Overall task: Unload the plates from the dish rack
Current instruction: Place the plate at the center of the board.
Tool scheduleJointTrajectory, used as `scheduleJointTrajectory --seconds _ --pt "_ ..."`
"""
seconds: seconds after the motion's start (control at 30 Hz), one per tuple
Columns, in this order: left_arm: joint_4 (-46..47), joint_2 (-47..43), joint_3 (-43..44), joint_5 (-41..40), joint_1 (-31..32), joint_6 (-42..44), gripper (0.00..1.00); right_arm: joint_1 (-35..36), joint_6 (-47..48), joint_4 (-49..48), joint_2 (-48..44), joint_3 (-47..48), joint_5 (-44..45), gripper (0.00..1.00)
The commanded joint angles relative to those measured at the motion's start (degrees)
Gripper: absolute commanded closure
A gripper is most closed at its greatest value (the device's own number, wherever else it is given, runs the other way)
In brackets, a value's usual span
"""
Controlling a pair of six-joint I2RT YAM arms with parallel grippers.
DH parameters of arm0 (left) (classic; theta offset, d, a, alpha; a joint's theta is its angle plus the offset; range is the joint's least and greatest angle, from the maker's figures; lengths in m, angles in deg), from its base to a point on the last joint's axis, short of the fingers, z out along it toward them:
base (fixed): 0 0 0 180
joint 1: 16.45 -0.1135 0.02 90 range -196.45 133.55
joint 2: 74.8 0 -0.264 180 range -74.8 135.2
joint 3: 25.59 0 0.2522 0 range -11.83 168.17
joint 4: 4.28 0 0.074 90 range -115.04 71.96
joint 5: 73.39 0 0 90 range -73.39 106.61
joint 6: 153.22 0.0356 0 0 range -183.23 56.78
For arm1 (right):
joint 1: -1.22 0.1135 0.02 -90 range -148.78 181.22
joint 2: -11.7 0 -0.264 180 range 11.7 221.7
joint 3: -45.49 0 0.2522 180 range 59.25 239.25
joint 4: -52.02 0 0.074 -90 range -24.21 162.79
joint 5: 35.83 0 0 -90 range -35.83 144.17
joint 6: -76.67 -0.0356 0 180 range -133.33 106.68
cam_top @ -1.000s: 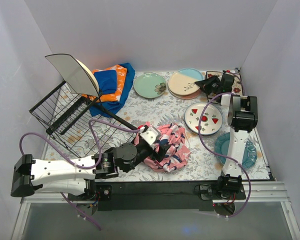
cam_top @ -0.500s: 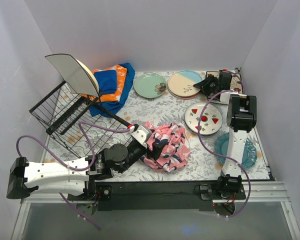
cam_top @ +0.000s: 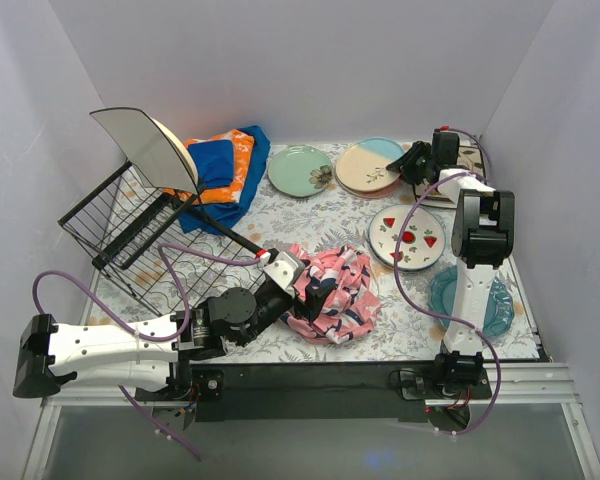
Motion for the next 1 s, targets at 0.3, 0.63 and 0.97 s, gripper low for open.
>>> scheduleJointTrajectory --seconds 0.3,0.63,0.97 --pt "-0.97 -0.78 0.90 1.60 0.23 -0.82 0.33 1.32 6.49 14.12 -4.09 5.09 14.17 0.60" --pt "-1.15 -0.96 0.98 1.95 0.32 -1.00 0.33 1.32 7.72 15.18 -4.00 2.72 13.30 0.58" --pt "-1.41 -0.52 1.25 2.74 0.32 -1.17 0.33 1.32 10.36 14.83 -4.44 0.87 13.64 0.49"
